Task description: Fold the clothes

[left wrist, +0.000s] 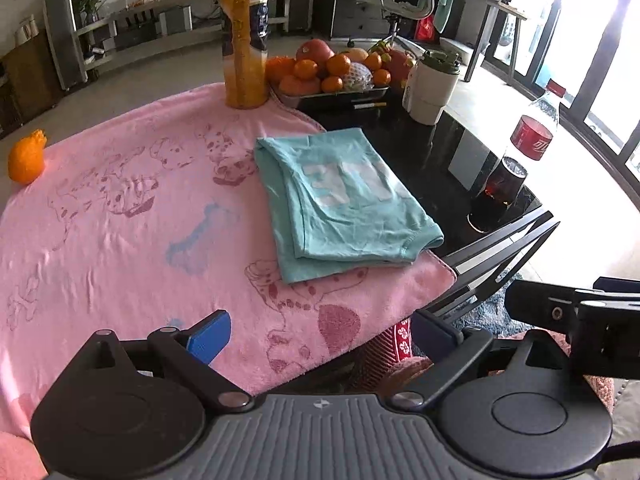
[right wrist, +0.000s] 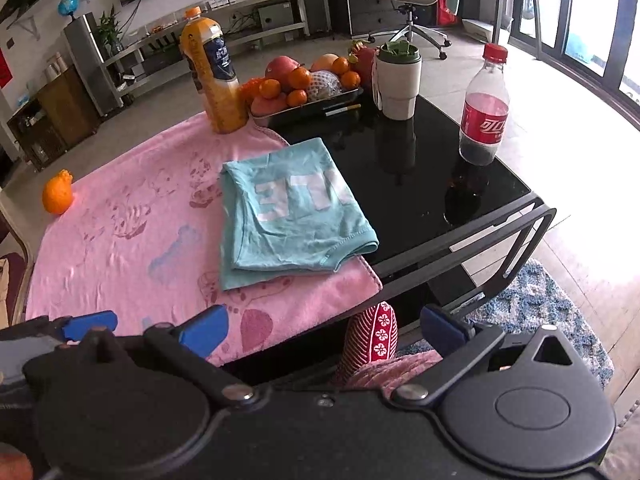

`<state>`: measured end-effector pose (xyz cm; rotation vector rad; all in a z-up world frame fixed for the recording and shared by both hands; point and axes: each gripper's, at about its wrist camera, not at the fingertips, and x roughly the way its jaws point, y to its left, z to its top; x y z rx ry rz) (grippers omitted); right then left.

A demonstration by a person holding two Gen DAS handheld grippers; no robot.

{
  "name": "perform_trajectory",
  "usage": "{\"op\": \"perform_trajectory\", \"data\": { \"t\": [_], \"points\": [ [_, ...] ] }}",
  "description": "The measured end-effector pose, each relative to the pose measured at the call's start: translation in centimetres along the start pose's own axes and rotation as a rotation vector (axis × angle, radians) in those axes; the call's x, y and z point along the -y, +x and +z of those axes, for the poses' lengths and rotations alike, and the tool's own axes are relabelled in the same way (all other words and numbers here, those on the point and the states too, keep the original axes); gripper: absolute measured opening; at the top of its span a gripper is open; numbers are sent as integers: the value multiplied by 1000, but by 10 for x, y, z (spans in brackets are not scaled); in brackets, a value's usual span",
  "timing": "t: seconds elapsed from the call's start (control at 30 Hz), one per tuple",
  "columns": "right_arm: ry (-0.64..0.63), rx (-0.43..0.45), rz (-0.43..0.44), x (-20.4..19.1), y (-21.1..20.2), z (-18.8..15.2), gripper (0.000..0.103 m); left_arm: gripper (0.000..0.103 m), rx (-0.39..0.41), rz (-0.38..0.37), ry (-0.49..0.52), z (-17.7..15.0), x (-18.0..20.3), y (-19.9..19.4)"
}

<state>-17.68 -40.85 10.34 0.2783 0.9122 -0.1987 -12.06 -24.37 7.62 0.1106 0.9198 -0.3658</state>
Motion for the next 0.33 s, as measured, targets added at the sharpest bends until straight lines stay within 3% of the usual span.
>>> {"op": "perform_trajectory", "data": {
  "t": [0.33],
  "points": [
    [9,6,8,0,0,-2,103,98,18,19,4,-1,0,-2]
  ]
}}
